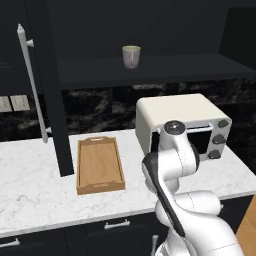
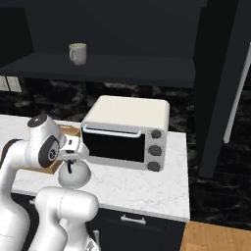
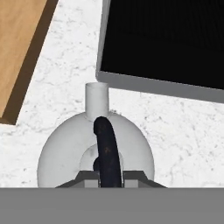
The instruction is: Pick the kettle from the counter and place it on the tray. Then pick the mug from the cabinet and place it on the tray. Then close the cabinet doors.
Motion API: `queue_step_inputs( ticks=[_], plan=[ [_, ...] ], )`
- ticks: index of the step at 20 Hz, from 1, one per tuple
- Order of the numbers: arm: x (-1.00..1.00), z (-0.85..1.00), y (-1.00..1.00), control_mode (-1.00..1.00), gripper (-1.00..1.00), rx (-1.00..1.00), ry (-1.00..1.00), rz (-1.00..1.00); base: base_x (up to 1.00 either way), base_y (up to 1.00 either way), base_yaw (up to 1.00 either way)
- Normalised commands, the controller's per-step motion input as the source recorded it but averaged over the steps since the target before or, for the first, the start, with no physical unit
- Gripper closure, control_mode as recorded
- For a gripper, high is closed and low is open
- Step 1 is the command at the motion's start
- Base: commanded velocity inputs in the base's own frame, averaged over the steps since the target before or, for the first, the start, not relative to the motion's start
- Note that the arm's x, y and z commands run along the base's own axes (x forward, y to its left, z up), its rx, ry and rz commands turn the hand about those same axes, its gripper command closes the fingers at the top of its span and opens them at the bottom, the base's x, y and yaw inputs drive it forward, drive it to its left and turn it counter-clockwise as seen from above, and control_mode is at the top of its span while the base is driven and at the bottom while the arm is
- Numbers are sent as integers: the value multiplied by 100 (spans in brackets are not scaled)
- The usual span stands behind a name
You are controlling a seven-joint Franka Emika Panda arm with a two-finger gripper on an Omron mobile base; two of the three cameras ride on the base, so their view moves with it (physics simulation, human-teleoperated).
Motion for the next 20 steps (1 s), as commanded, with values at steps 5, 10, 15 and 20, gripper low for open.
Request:
queue_step_inputs(
  ticks=[5,10,15,20],
  plan=[
    [-10,13,58,-100,100,-4,0,0,0,0,0],
    [-13,16,44,-100,100,0,0,0,0,0,0],
    [-13,21,37,-100,100,0,0,4,0,0,0],
    [6,10,55,-100,100,0,-5,2,0,0,0]
  ],
)
